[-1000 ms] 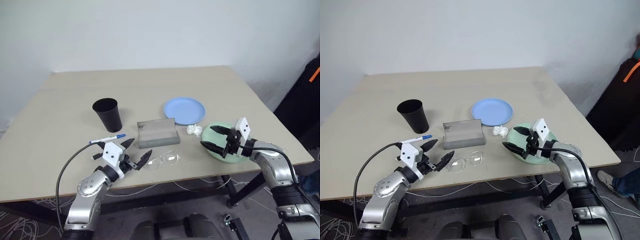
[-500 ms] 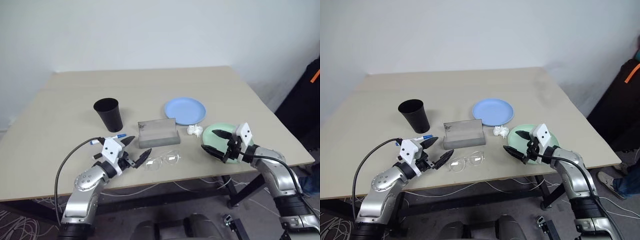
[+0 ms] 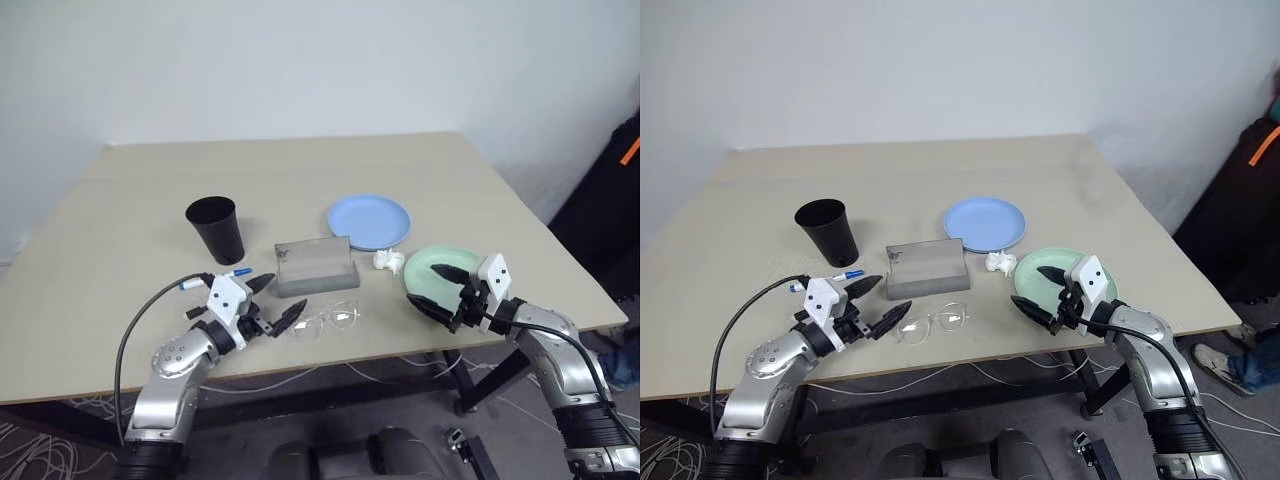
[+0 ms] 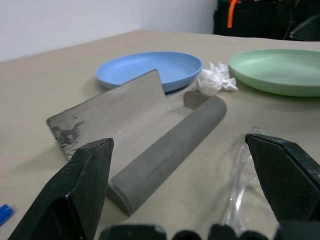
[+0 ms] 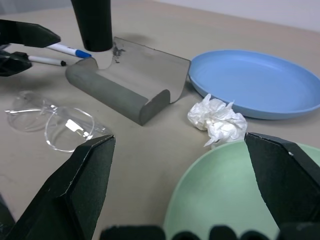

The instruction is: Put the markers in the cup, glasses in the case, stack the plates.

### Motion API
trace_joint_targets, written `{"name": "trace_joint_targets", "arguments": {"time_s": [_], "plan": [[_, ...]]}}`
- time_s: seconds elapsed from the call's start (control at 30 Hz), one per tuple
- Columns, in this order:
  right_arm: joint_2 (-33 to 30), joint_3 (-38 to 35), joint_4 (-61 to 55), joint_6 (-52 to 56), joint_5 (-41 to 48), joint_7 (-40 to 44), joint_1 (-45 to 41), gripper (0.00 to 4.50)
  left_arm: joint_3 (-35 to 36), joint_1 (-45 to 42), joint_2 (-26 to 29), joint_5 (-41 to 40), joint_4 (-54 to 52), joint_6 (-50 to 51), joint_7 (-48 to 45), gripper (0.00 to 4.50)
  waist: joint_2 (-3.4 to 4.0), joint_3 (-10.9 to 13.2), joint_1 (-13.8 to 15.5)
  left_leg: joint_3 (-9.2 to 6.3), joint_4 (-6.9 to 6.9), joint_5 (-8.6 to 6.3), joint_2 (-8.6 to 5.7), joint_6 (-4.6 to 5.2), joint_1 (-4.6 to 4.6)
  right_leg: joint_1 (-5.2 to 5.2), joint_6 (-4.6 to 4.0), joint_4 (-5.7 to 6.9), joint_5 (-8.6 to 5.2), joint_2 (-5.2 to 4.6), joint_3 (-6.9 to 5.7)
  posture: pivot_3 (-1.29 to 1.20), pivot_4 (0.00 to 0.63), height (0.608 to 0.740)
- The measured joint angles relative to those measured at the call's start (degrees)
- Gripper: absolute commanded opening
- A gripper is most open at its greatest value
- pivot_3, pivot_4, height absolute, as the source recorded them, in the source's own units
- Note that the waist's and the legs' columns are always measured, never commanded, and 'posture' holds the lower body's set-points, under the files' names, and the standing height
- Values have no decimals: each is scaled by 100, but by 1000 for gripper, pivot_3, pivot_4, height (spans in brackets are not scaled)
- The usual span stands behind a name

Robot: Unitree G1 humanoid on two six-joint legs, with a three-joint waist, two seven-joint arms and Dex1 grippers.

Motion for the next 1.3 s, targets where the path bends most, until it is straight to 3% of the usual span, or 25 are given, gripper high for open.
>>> {"name": "trace_joint_targets", "arguments": {"time_s": [0.37, 0.73, 1.3], "plan": [[-130, 317, -712, 494, -536, -509, 368, 4500, -290, -334, -27, -678, -560, 874, -506, 4483, 2, -2, -2, 2, 4, 0, -4, 0, 2, 3, 0, 2, 0, 1, 2, 0, 0, 740], [-264, 350, -832, 1146, -1032, -1119, 473, 4500, -846, -408, -84, -549, -565, 938, -739, 4483, 2, -2, -3, -5, 12, 0, -14, 0, 4, 5, 0, 4, 0, 2, 3, 0, 0, 740], [-860, 482, -1022, 932, -1385, -999, 803, 4500, -981, -344, -115, -439, -488, 841, -737, 4483, 1, -1, -3, -14, 16, 1, -41, 2, 7, 10, 1, 4, 0, 0, 4, 0, 0, 740]]}}
